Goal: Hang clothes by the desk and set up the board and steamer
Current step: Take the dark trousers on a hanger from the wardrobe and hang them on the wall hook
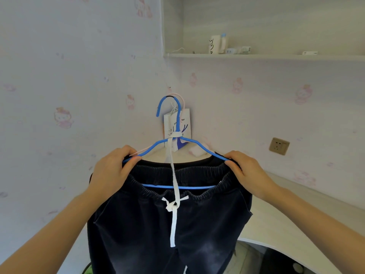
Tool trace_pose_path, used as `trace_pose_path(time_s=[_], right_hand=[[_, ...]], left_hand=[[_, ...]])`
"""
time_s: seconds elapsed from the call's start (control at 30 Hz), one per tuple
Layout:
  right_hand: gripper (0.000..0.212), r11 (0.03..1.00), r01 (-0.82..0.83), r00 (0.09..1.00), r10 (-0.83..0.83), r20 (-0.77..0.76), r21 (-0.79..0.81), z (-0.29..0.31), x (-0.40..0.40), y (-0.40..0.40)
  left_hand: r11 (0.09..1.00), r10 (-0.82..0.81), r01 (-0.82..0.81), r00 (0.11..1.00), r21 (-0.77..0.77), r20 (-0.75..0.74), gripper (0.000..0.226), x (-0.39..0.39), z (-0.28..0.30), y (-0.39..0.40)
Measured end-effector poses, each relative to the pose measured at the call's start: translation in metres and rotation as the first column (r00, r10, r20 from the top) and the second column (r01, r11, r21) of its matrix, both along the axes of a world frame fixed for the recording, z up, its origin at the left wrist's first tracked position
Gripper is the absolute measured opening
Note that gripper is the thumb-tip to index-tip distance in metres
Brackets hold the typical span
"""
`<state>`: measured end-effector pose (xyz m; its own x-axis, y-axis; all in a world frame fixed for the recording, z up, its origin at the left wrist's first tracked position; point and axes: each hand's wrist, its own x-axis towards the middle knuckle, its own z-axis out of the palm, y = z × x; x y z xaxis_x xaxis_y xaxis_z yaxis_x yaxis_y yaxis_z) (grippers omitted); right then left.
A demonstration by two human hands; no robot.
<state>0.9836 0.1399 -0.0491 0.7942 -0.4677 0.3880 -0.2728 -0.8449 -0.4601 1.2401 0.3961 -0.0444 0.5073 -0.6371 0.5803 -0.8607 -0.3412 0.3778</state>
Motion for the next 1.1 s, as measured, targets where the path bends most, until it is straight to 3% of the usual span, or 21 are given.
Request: trace_pose_path(time_s=[0.53,0.87,1.1], right_hand=[[0.023,0.967,0.121,0.992,-0.109,0.064,-0.222,0.034,0.116,-0.081],[0.022,0.981,0.047,0.999,-0.043,0.025,-0.188,0.012,0.231,-0.202],[0.023,0.996,0.015,0.997,-0.022,-0.073,-0.091,-0.049,0.297,-0.258]], left_hand=[[0.991,0.103,-0.101,0.995,-0.085,0.018,0.018,0.099,0.013,-0.086],[0.987,0.090,-0.104,0.989,-0.122,-0.114,0.017,0.199,-0.007,-0.188],[0.987,0.152,-0.159,0.955,-0.006,-0.256,0.016,0.255,-0.056,-0.237]])
